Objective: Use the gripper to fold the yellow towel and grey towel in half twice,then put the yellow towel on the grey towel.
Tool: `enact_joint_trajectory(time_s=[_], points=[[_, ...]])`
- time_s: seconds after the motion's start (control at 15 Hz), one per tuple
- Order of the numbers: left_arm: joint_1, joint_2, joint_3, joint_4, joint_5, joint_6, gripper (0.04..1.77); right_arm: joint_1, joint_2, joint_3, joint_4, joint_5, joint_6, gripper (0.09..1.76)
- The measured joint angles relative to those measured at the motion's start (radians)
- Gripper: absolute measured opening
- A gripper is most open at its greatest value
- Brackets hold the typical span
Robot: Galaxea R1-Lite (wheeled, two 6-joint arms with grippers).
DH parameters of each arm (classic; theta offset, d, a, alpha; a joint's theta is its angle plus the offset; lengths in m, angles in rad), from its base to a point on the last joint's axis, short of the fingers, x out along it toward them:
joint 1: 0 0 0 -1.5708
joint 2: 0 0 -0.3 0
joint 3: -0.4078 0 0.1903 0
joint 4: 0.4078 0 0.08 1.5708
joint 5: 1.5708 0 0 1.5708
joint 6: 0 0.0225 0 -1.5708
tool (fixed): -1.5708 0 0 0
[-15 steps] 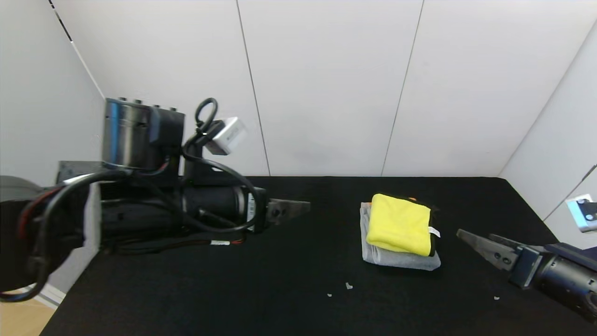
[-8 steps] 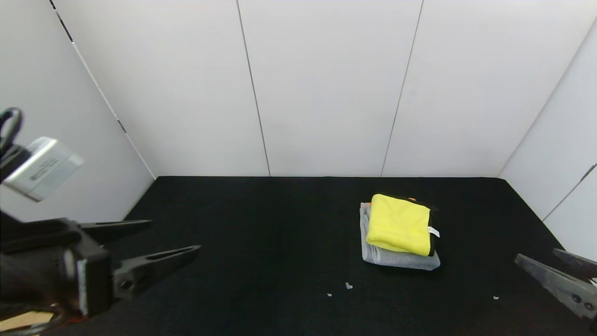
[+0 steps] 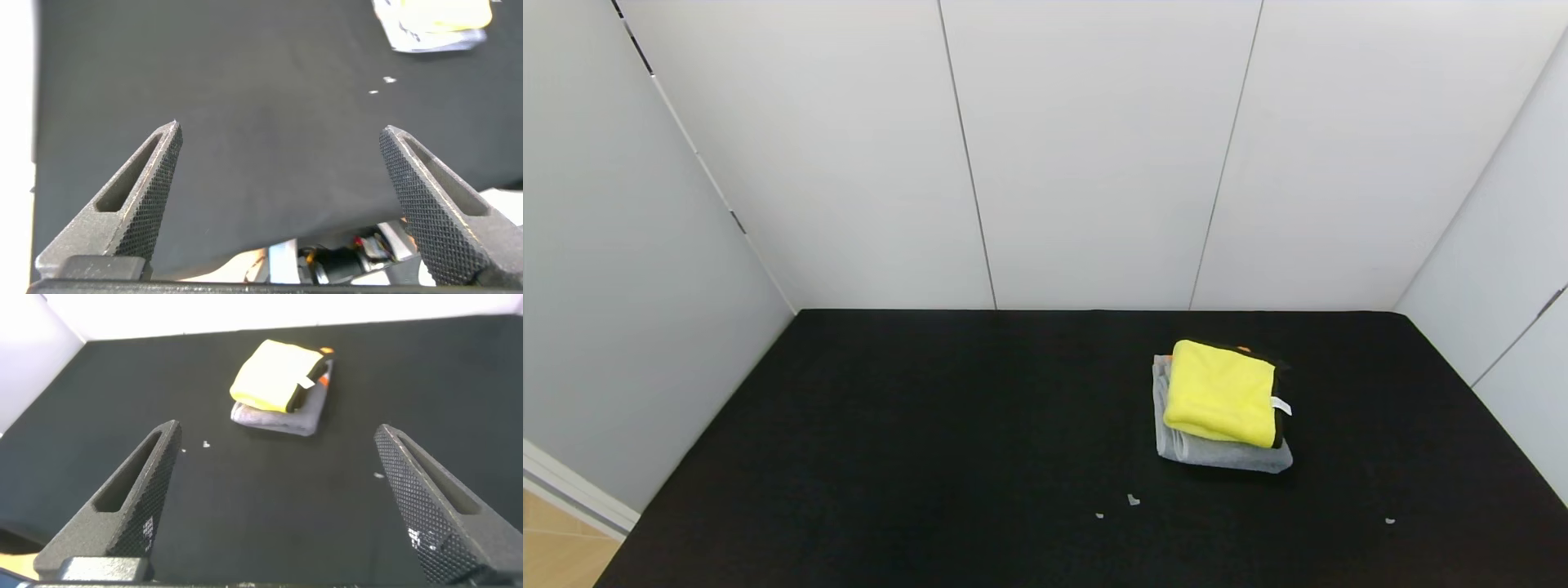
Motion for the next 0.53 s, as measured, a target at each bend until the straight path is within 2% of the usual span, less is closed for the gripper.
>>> enact_joint_trajectory(time_s=[0.2,0.33,0.53], points=[[0.062,-0.152,0.069,0.039,0.002,0.045,1.72,-0.051,-0.111,-0.025,0.062,0.026,-0.017,1.7],[0.081,-0.238,0.098,0.076,0.013,0.061,1.72,-0.09,-0.165,-0.035,0.106,0.094,-0.029,1.7],[0.098,-0.361,0.145,0.087,0.011,0.082,1.72,-0.108,-0.251,-0.027,0.13,0.109,-0.032,1.7]])
